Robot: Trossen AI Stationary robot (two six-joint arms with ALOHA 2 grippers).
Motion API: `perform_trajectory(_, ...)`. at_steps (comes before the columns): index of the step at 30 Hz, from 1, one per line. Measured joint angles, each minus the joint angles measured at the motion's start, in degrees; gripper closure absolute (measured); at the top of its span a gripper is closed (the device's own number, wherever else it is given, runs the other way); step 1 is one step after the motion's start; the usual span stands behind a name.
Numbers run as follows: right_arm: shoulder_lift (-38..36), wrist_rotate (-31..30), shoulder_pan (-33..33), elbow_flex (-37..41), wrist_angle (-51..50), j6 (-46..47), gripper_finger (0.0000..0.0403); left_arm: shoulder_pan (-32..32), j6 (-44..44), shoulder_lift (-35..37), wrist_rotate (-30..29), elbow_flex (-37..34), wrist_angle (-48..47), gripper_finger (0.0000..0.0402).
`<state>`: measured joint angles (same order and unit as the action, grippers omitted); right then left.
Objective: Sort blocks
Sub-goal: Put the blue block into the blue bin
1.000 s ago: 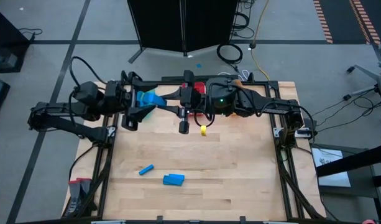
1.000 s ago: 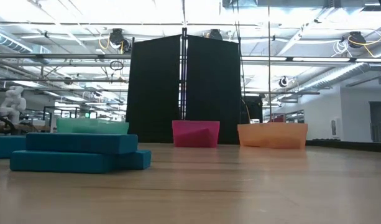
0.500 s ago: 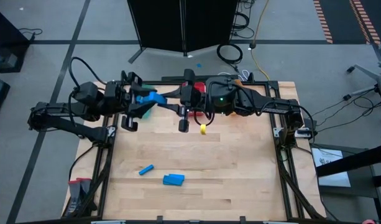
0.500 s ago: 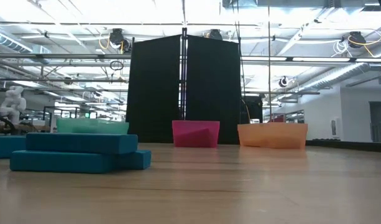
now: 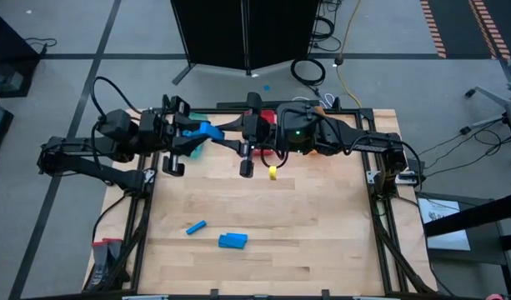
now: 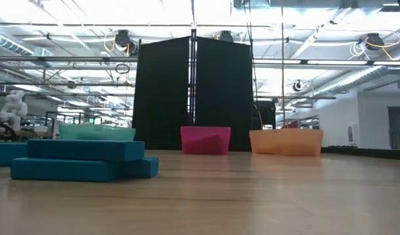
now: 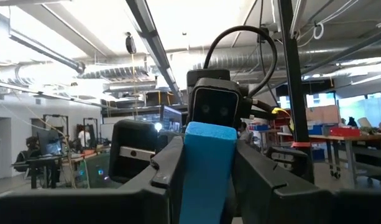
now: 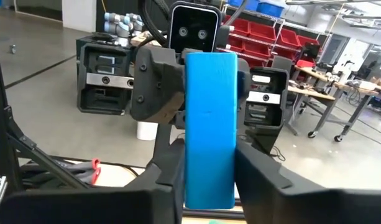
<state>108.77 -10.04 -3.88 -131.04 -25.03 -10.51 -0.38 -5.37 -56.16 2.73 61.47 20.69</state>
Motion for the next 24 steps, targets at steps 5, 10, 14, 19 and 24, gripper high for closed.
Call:
perform_trajectory(5,-0.4,0.0,0.0,0.0,-2.5,-0.4,0.0226,0.0,0.6,0.7,-1.4,0.0,-0.5,0.0295)
perform_trajectory(10,-2.9,-0.5,0.1,0.0,-8.7,-1.0,0.0163,0.0,-1.9,3.7,-5.1,0.0,-1.8,0.0295)
perform_trajectory(14,-5.9,-7.0,0.2,0.0,-16.3,-0.7,0.0136,0.1,-2.5,6.9,-18.3,0.0,-12.7,0.0295)
perform_trajectory(19,-10.1,-14.4,0.3,0.0,-27.0,2.3,0.0126,0.8,5.1,7.5,-44.5,0.0,-37.9,0.0295)
perform_trajectory(24,-13.7,-17.3,0.3,0.0,-32.1,5.7,0.013,7.2,30.3,4.5,-53.6,0.0,-66.8,0.0295)
